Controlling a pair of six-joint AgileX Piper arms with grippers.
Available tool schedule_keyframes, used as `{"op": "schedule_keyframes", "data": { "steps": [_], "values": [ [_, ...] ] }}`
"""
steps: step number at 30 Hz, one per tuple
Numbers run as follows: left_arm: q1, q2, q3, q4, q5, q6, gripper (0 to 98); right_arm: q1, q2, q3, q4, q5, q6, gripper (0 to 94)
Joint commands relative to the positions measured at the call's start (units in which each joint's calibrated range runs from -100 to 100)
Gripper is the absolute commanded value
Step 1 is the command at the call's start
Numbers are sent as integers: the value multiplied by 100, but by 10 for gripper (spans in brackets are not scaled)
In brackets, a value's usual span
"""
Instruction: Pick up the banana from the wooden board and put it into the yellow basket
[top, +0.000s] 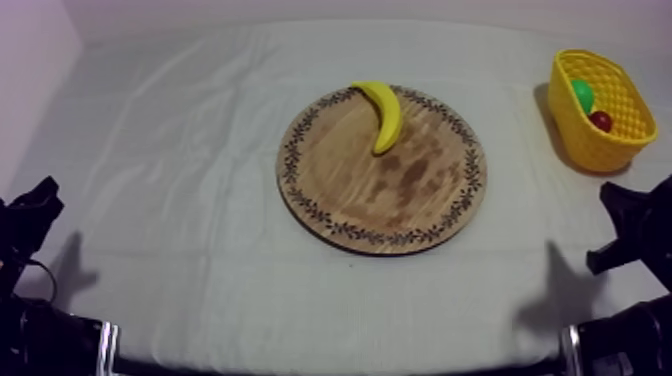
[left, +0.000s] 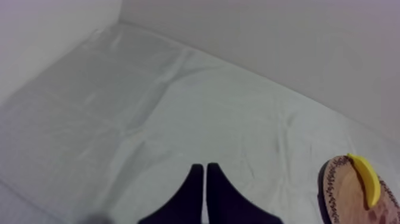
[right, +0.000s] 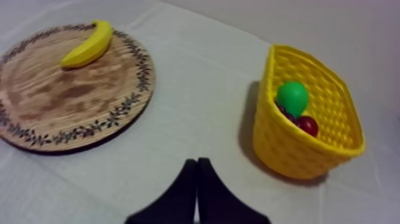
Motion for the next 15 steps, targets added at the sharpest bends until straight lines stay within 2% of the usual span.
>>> {"op": "schedule_keyframes", "data": {
  "steps": [1, 6, 8, 12, 15],
  "values": [
    [1, 3, 4, -3, 0, -3, 1, -64, 0, -82, -47, 14, 19, 4],
    [1, 3, 4, -3, 0, 1, 1, -86, 5, -975, -458, 395, 358, 4],
    [1, 3, 4, -3, 0, -2, 1, -205, 74, -1520, -531, 484, 378, 4],
    [1, 3, 4, -3, 0, -3, 1, -624, 564, -2765, -490, 708, 256, 3],
    [1, 3, 4, -3, 0, -2, 1, -976, 1130, -3674, -345, 852, 60, 3]
  ]
}}
